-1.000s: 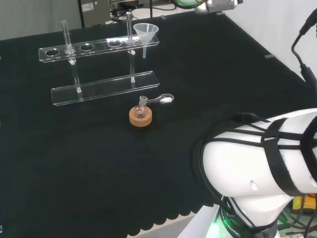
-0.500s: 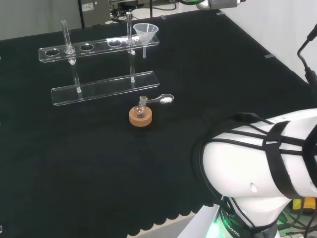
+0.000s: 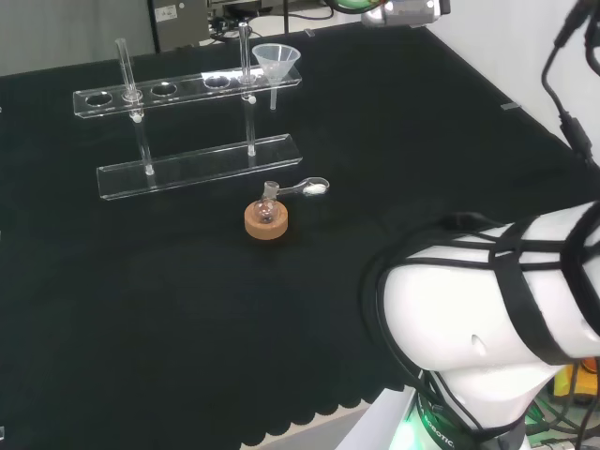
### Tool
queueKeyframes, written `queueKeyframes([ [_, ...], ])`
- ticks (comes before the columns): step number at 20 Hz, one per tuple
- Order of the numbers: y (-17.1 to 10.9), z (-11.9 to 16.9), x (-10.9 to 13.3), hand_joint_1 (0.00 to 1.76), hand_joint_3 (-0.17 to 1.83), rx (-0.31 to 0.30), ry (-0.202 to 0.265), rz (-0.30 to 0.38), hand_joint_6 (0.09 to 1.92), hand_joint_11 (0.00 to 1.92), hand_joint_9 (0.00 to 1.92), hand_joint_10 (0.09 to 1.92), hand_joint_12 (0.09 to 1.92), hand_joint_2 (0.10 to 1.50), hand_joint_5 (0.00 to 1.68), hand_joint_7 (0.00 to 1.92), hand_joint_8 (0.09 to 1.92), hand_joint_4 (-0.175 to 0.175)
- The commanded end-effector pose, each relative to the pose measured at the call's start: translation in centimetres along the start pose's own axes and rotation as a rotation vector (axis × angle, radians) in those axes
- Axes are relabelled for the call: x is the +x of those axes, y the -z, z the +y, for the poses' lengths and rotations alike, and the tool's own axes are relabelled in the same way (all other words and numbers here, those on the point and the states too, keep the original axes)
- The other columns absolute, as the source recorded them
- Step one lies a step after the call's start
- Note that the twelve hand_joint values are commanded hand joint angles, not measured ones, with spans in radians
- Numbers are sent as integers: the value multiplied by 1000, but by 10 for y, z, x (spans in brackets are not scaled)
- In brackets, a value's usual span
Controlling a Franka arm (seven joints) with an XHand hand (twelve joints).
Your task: Pick up the funnel from the transparent funnel stand.
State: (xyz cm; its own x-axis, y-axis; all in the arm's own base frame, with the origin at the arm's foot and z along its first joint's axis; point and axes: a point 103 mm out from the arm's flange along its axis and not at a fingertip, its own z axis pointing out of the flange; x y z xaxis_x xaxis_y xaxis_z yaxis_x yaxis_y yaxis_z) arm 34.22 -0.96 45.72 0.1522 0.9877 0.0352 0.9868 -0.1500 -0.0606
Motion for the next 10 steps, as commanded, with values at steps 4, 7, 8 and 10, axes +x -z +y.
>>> queueKeyframes([
  [4,-16,59,-11,117,331,9,6,-24,87,0,131,664,1384,1167,165,97,195,-8],
  [7,-20,80,-14,279,315,22,2,-58,87,0,174,705,1410,1071,184,83,412,-15],
  [8,-21,89,-15,324,314,30,7,-56,87,1,186,712,1417,1044,192,76,474,-17],
  [10,-24,107,-18,407,306,54,15,-53,87,9,212,724,1425,996,212,75,537,-19],
])
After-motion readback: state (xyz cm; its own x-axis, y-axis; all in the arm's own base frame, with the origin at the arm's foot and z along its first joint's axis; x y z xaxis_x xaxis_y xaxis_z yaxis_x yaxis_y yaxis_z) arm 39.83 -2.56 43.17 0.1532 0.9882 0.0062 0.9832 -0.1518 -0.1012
